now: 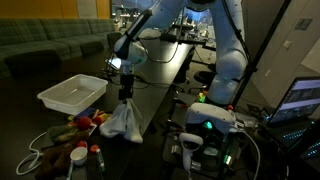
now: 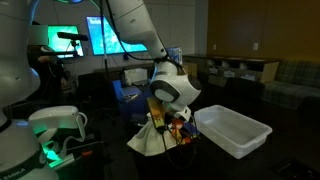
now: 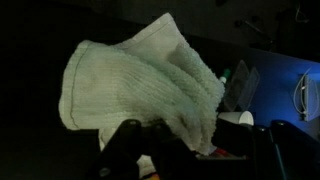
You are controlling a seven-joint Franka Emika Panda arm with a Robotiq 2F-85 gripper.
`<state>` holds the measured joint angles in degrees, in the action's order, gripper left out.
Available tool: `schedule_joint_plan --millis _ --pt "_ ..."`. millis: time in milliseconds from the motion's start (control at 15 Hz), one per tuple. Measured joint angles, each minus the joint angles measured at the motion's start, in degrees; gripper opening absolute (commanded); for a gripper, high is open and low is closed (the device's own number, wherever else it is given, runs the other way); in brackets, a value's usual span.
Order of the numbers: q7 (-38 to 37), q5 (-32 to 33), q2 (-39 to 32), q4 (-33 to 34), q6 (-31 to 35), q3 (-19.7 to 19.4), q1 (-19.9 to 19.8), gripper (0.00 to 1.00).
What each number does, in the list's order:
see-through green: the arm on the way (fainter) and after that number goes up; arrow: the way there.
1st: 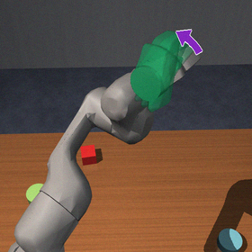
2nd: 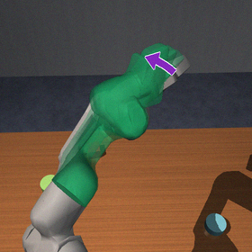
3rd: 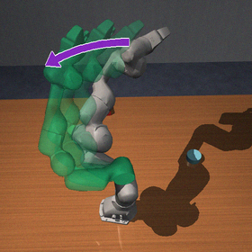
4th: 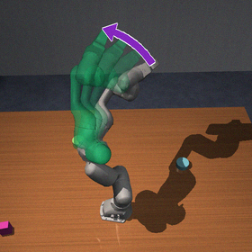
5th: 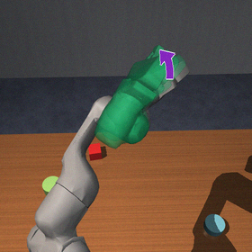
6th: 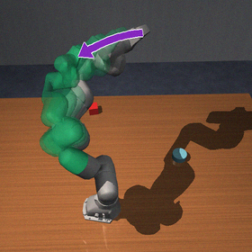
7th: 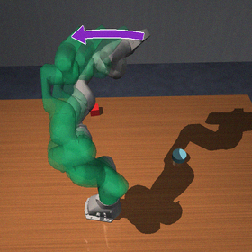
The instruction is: Use the cloth to push the objects on the counter to the left, then put it in the box
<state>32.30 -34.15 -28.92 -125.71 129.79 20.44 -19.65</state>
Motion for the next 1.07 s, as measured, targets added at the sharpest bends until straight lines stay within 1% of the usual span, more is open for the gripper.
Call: schedule_joint_plan --millis 200,267,400,533,733,933,1067 --pt "1.70 0.53 1.53 -1.67 0.43 -6.99 0.69 0.08" --pt "1.67 0.72 1.40 -1.66 2.04 -9.15 1.20 0.08" --pt "1.60 0.95 0.54 -1.47 7.98 -12.44 2.26 0.08" --pt "1.29 0.97 -1.34 -0.74 15.54 -13.92 3.01 0.08" --pt "-1.47 2.17 -6.40 2.07 27.87 -14.18 4.22 0.08" --pt "-9.77 7.09 -13.51 6.76 39.17 -14.52 5.80 0.08" --pt "-17.05 10.89 -18.09 10.12 44.37 -16.36 7.72 0.08"
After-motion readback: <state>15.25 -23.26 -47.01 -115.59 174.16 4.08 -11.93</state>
